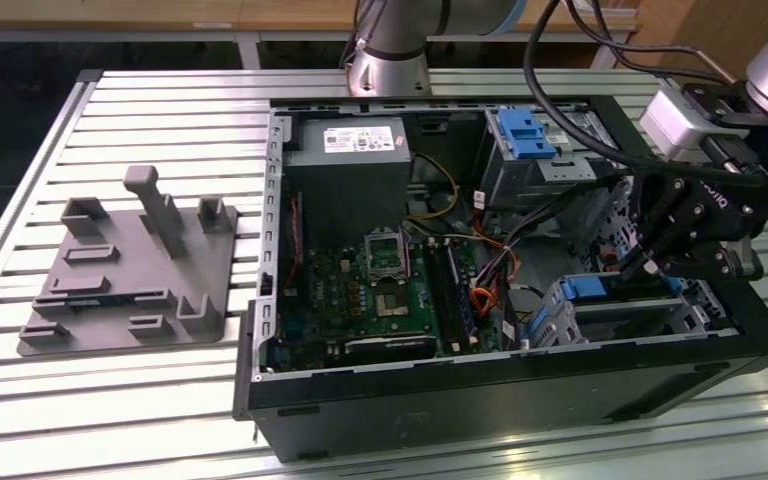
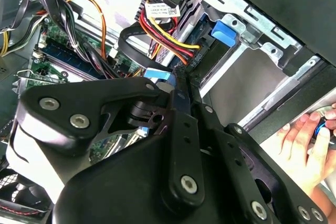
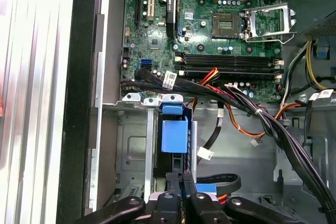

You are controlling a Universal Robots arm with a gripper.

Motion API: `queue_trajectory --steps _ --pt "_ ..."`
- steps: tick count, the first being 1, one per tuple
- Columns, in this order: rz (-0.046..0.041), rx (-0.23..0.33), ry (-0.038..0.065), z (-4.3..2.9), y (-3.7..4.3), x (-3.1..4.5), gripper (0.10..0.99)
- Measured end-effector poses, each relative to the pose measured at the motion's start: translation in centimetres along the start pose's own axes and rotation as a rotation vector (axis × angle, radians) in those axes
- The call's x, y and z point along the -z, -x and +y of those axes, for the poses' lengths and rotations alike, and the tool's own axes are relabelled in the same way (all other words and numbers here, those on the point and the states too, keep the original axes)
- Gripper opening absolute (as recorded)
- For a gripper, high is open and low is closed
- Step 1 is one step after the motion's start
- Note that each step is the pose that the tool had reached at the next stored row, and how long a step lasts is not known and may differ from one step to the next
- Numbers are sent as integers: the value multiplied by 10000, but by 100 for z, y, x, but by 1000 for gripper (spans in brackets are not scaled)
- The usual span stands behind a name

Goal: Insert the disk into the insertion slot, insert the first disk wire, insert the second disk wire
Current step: 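Insert the second disk wire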

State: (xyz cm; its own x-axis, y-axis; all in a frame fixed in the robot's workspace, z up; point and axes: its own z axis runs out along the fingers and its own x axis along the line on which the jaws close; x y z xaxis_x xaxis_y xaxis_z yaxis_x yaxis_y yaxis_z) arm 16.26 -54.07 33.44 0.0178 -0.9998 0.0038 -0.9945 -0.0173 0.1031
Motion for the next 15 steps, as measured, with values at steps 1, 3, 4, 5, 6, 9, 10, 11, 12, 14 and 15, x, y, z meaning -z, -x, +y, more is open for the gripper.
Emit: queue_trajectory --steps 1,3,4,5,6,9,10,11,12,14,15 --pt "-1 0 0 -1 0 -3 145" --pt "2 1 0 -5 0 -5 145" --pt "0 2 0 -7 0 -7 145" --pt "0 1 2 -9 0 -7 145" --pt "0 1 2 -10 0 -8 145" --pt "-1 5 3 -15 0 -15 145" --pt "1 7 3 -16 0 -17 145" --pt "1 7 3 -16 0 -20 145" --pt "2 9 3 -17 0 -23 145" --pt "3 12 2 -18 0 -29 145" --pt "4 13 2 -18 -1 -31 145"
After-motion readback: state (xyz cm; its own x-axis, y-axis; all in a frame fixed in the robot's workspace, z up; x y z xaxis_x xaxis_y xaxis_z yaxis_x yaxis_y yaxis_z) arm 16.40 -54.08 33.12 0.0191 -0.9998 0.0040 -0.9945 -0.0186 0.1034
